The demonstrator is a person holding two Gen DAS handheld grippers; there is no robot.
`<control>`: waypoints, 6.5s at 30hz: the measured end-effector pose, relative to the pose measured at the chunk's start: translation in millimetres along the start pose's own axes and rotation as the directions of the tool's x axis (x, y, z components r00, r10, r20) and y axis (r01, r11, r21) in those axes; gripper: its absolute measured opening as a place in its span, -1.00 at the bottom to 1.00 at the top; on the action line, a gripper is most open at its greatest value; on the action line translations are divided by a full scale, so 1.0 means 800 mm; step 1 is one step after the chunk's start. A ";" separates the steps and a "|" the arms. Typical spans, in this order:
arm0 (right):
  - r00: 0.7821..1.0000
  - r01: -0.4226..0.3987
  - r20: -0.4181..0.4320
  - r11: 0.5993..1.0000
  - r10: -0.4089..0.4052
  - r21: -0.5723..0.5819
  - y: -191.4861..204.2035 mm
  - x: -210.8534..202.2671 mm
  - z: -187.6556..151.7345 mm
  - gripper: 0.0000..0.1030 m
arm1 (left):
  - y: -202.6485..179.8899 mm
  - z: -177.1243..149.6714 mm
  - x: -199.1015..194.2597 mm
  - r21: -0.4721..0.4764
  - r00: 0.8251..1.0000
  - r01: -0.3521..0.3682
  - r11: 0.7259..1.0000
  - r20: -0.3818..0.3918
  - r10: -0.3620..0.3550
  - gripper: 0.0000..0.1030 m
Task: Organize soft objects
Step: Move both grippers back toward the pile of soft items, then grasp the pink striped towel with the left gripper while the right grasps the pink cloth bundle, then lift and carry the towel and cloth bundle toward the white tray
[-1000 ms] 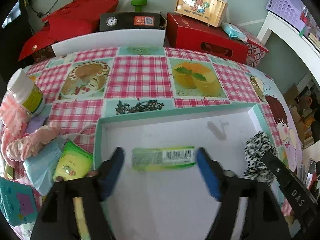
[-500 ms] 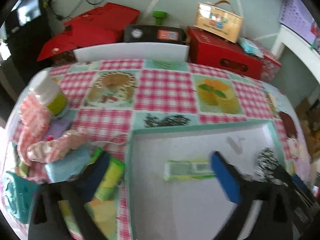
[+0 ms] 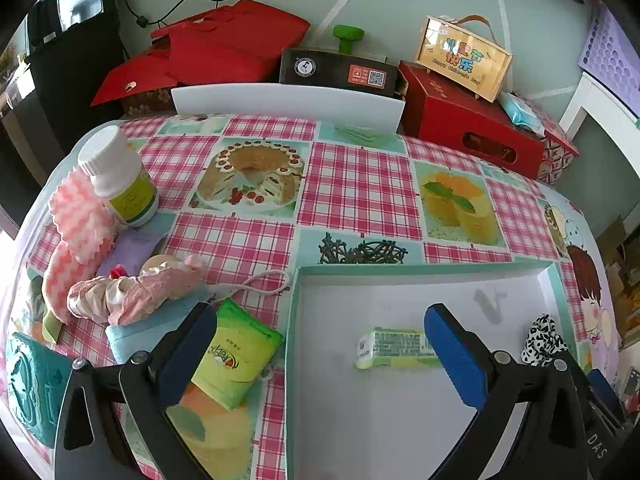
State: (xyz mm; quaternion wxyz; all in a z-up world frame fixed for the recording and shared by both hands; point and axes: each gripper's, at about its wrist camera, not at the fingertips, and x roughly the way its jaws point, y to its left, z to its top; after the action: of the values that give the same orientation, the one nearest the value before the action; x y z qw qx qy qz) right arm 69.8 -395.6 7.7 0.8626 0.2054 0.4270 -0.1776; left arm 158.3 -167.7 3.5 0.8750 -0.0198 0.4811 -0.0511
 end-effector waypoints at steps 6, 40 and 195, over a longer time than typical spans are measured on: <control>1.000 0.012 -0.001 1.000 -0.012 -0.013 0.003 0.000 0.000 1.00 | 0.003 0.000 0.005 0.015 0.999 -0.025 1.000 -0.040 0.026 1.00; 0.982 -0.188 -0.023 0.950 0.189 -0.247 0.163 -0.015 -0.037 1.00 | 0.247 0.036 -0.081 -0.285 0.955 -0.274 0.919 0.030 0.295 1.00; 0.907 -0.246 0.344 0.969 0.242 -0.034 0.001 -0.159 0.033 -0.56 | -0.007 0.024 -0.177 0.389 0.932 0.226 0.893 0.180 -0.314 -0.84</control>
State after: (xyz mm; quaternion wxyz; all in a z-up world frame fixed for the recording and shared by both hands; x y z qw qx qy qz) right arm 15.0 -391.5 125.4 0.9384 0.2271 0.2389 -0.1039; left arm 99.0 -158.0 133.0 0.8990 0.0685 0.3472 -0.2579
